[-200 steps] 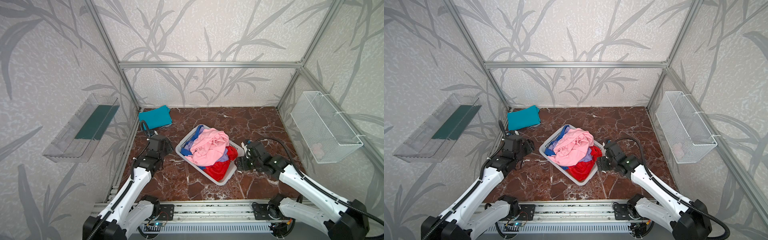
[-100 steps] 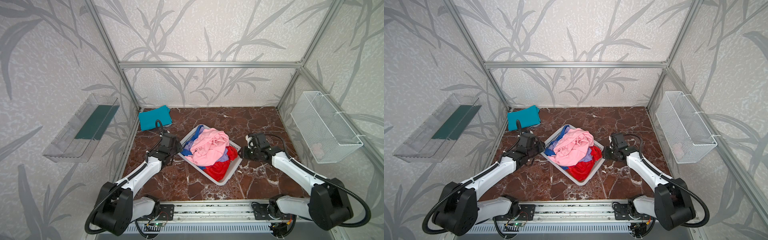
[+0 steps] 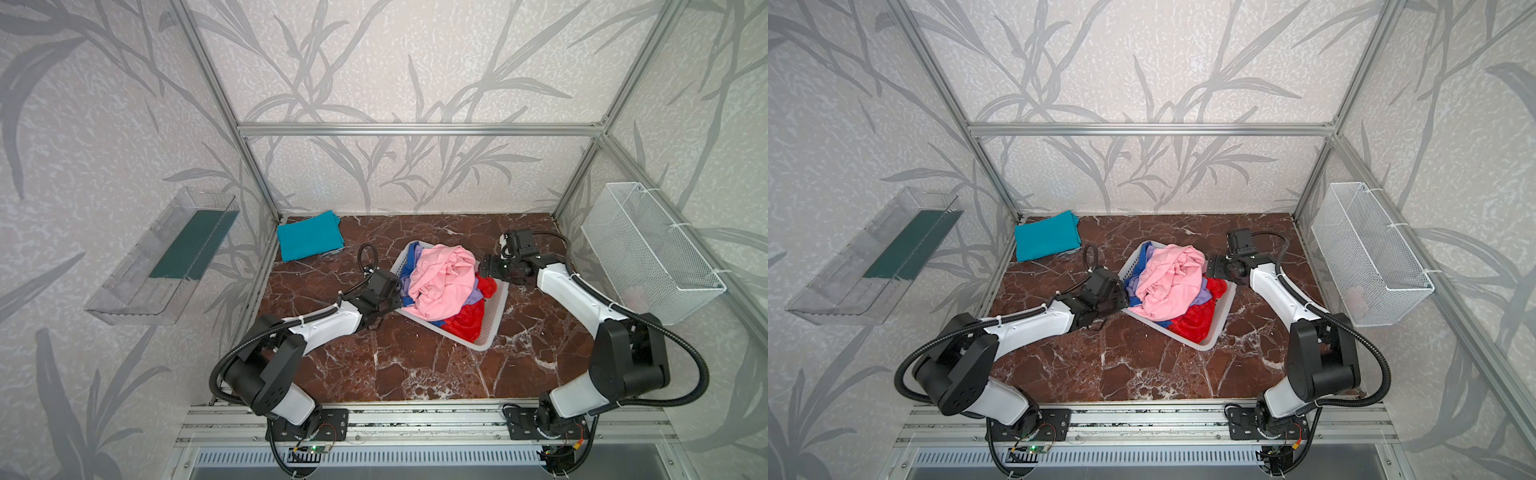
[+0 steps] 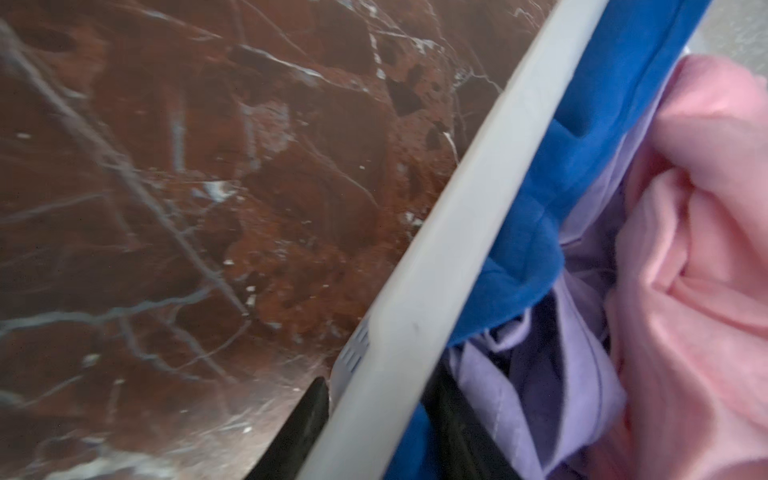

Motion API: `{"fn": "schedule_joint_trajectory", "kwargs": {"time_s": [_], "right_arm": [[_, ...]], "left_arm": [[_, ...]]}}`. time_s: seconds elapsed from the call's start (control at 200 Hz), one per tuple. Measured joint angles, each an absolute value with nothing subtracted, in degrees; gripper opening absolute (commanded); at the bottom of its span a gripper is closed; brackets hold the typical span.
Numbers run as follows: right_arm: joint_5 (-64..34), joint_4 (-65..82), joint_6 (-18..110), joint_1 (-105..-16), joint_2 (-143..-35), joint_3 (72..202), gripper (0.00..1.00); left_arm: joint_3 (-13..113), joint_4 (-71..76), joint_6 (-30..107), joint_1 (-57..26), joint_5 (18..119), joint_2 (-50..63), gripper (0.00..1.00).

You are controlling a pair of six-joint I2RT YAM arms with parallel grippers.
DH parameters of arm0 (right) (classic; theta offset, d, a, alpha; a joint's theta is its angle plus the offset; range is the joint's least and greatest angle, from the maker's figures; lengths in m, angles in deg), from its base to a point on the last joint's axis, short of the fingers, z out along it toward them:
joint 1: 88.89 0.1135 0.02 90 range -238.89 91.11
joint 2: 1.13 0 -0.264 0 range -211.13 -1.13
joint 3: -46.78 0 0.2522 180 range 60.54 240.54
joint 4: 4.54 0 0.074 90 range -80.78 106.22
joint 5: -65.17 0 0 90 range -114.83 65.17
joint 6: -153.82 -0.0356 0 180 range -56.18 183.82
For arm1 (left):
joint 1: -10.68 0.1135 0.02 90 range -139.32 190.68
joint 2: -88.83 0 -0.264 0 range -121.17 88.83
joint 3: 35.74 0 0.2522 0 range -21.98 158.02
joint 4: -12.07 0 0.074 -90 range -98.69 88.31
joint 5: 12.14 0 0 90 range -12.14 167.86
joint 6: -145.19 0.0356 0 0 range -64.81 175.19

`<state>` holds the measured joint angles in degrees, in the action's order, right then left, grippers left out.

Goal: Fold and stack the t-shirts

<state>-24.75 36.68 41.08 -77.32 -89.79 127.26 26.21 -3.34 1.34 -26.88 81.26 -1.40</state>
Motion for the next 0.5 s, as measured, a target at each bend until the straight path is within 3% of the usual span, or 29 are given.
{"fn": "schedule_joint_trajectory", "kwargs": {"time_s": [0.135,0.265,0.385,0.5], "right_arm": [[-33.93,39.39,43.86,-76.47,-87.30,128.00,0.99],[-43.99,41.18,48.64,-69.82,-81.81,127.69,0.99],[-43.77,40.22,50.43,-63.55,-77.55,127.41,0.99],[-45.39,40.37,51.07,-63.44,-76.83,126.75,0.99]], "left_arm": [[29.75,-2.93,0.10,-30.25,80.87,-5.45,0.48],[30.64,-4.26,0.03,-30.92,80.60,-6.43,0.50],[32.44,-3.62,0.97,-32.41,78.83,-6.39,0.51],[32.74,-2.20,1.36,-33.39,77.70,-5.69,0.52]]}}
